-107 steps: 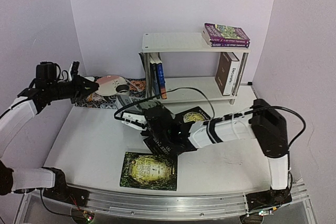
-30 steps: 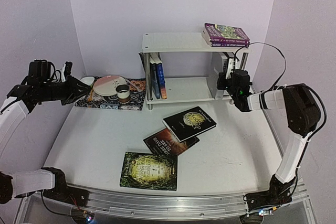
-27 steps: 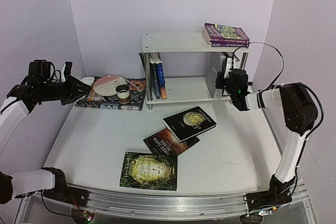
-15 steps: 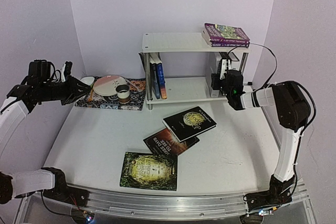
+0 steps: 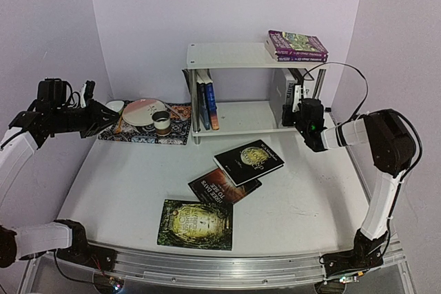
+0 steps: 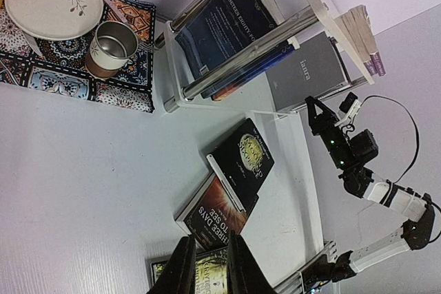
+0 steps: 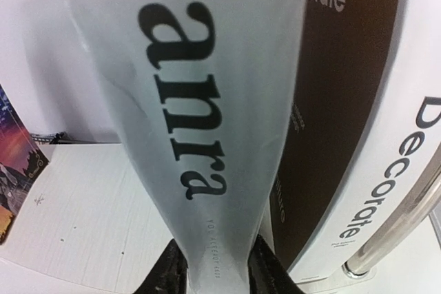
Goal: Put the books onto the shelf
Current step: Place the book on the shelf.
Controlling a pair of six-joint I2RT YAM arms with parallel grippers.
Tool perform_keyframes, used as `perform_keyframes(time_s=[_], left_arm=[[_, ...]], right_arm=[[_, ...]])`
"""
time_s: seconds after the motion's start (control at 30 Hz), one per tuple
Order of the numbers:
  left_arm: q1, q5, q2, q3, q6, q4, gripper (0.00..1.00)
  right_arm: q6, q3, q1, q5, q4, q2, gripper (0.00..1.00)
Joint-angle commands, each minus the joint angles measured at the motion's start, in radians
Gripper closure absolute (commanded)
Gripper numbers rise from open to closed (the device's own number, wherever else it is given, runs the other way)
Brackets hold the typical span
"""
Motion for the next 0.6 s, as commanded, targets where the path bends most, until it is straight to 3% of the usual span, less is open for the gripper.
perform_keyframes(time_s=[0.0, 0.57], left_arm=[[0.002, 0.017, 0.0, 0.007, 0.018, -0.003, 0.83], [0.001, 0.017, 0.005, 0.002, 0.026, -0.005, 0.82]], right_arm=[[0.006, 0.048, 0.001, -0.003, 0.016, -0.034, 0.74], [-0.008, 0.125, -0.003, 0.1, -0.033, 0.008, 0.73]])
